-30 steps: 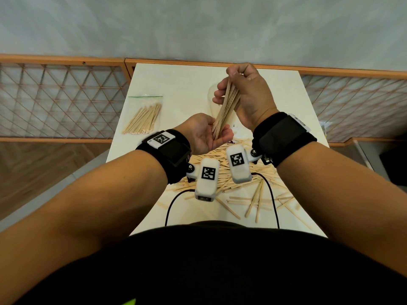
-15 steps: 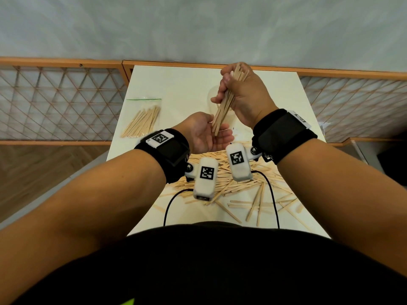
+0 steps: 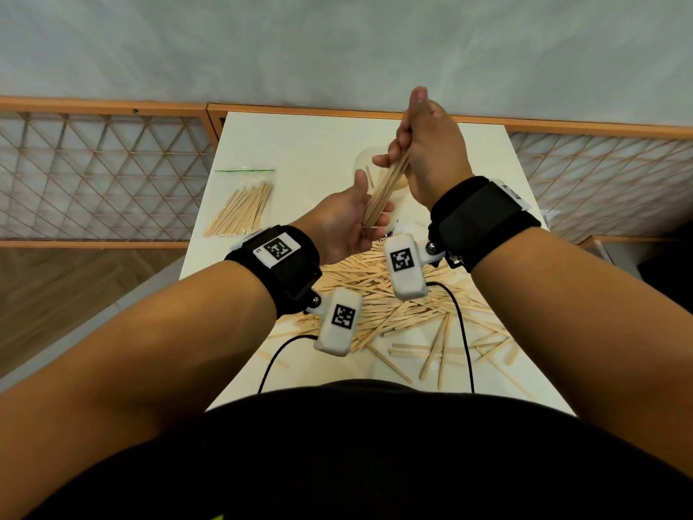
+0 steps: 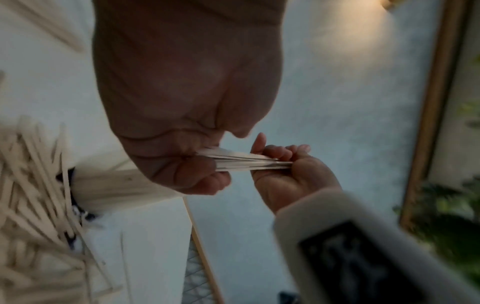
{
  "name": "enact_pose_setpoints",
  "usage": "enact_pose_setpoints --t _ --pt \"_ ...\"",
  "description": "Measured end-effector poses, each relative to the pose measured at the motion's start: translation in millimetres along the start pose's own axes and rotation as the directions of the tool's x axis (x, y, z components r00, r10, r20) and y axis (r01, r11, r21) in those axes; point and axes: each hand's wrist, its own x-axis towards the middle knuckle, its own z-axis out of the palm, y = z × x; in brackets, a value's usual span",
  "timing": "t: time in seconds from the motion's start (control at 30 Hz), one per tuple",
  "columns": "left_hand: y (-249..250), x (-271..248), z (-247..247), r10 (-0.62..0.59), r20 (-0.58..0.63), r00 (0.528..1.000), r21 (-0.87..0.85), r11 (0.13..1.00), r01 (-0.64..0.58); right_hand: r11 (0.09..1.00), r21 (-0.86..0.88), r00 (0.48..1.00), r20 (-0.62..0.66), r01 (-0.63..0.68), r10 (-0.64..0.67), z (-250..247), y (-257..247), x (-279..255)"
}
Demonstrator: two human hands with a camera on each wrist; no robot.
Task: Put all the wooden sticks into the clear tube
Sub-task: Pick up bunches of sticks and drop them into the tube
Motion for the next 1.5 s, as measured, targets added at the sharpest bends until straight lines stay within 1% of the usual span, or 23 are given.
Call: enact_pose_setpoints --t 0.07,0.13,0.17,0.2,0.23,0.3,0.37,0.4,0.47,0.53,0.6,0.67,0.77,0.8,0.9,0.97,1.07,1.13,1.23,1.33,1.43,1.5 --pt "-1.0 -5.3 0.5 0.104 0.038 0.994 0.214 0.971 -0.11 1.0 0.021 0.998 -0.065 -0.016 0.017 -2.7 -2.9 5.0" --pt "1.1 -10.1 0.8 0.192 0.091 0.977 0.433 0.876 -0.212 0.999 -0.018 0.995 -0.1 -0.033 0.031 -6.3 -3.7 8.1" --pt "2.8 -12.0 1.0 0.212 0.113 0.971 0.492 0.837 -0.239 0.997 -0.073 0.995 -0.097 -0.03 0.023 -8.1 -4.2 9.4" --pt "4.6 -14.1 0.3 0.217 0.128 0.968 0.515 0.819 -0.251 0.987 -0.157 0.997 -0.081 -0.018 0.006 -10.2 -5.0 10.9" --pt "6.3 -16.5 -0.6 0.213 0.142 0.967 0.522 0.813 -0.256 0.963 -0.268 0.999 -0.052 -0.002 -0.012 -12.2 -6.2 12.7" --pt "8.1 -20.2 -3.1 0.195 0.169 0.966 0.53 0.809 -0.255 0.869 -0.494 0.999 0.018 0.035 -0.03 -17.2 -8.8 16.3" --pt "8.9 -21.5 -4.6 0.197 0.171 0.965 0.538 0.802 -0.259 0.788 -0.613 0.997 0.077 0.065 -0.022 -21.1 -10.2 18.3" --pt "8.8 -21.2 -4.7 0.209 0.162 0.964 0.534 0.803 -0.264 0.775 -0.627 0.995 0.104 0.074 -0.011 -22.1 -10.8 18.2" --pt "8.2 -19.5 -3.9 0.221 0.152 0.963 0.504 0.821 -0.268 0.805 -0.589 0.985 0.168 0.071 0.036 -23.5 -12.6 17.1" --pt "7.2 -18.5 -3.9 0.205 0.138 0.969 0.466 0.85 -0.246 0.858 -0.512 0.96 0.26 0.044 0.106 -26.6 -18.0 17.1" --pt "6.5 -18.2 -6.2 0.188 0.129 0.974 0.444 0.867 -0.226 0.877 -0.479 0.927 0.34 0.026 0.158 -31.9 -26.9 18.5" --pt "7.0 -17.5 -8.5 0.183 0.127 0.975 0.442 0.869 -0.221 0.844 -0.534 0.912 0.367 0.046 0.182 -36.1 -32.6 20.4" --pt "6.2 -14.3 -8.3 0.228 0.082 0.97 0.418 0.876 -0.241 0.745 -0.659 0.91 0.364 0.102 0.197 -36.8 -30.1 21.6" --pt "5.4 -12.5 -8.1 0.248 0.065 0.967 0.4 0.881 -0.253 0.739 -0.666 0.909 0.365 0.104 0.201 -37.2 -29.4 22.5" --pt "4.2 -8.3 -11.1 0.292 0.03 0.956 0.4 0.873 -0.279 0.788 -0.612 0.886 0.401 0.069 0.234 -40.4 -36.2 25.4" --pt "4.9 -5.1 -15.6 0.301 0.028 0.953 0.419 0.862 -0.284 0.781 -0.621 0.864 0.424 0.057 0.274 -42.5 -43.0 27.1" --pt "6.7 -0.6 -19.6 0.298 0.031 0.954 0.425 0.86 -0.282 0.68 -0.724 0.821 0.454 0.114 0.346 -37.2 -40.0 28.3" --pt "6.6 2.4 -21.3 0.281 0.05 0.958 0.411 0.869 -0.276 0.626 -0.764 0.81 0.462 0.157 0.361 -31.8 -34.4 29.6" --pt "6.7 6.3 -25.1 0.246 0.075 0.966 0.403 0.879 -0.255 0.628 -0.762 0.818 0.455 0.154 0.352 -28.6 -32.9 34.7" --pt "11.1 11.2 -27.3 0.236 0.068 0.969 0.428 0.871 -0.242 0.602 -0.782 0.84 0.429 0.163 0.331 -26.5 -36.3 39.5" --pt "15.9 20.2 -33.4 0.28 -0.036 0.959 0.452 0.861 -0.235 0.556 -0.811 0.889 0.377 0.181 0.261 -23.2 -44.6 52.3" --pt "14.2 27.2 -45.5 0.277 -0.138 0.951 0.45 0.873 -0.189 0.483 -0.854 0.929 0.319 0.195 0.189 -21.6 -52.6 64.5"
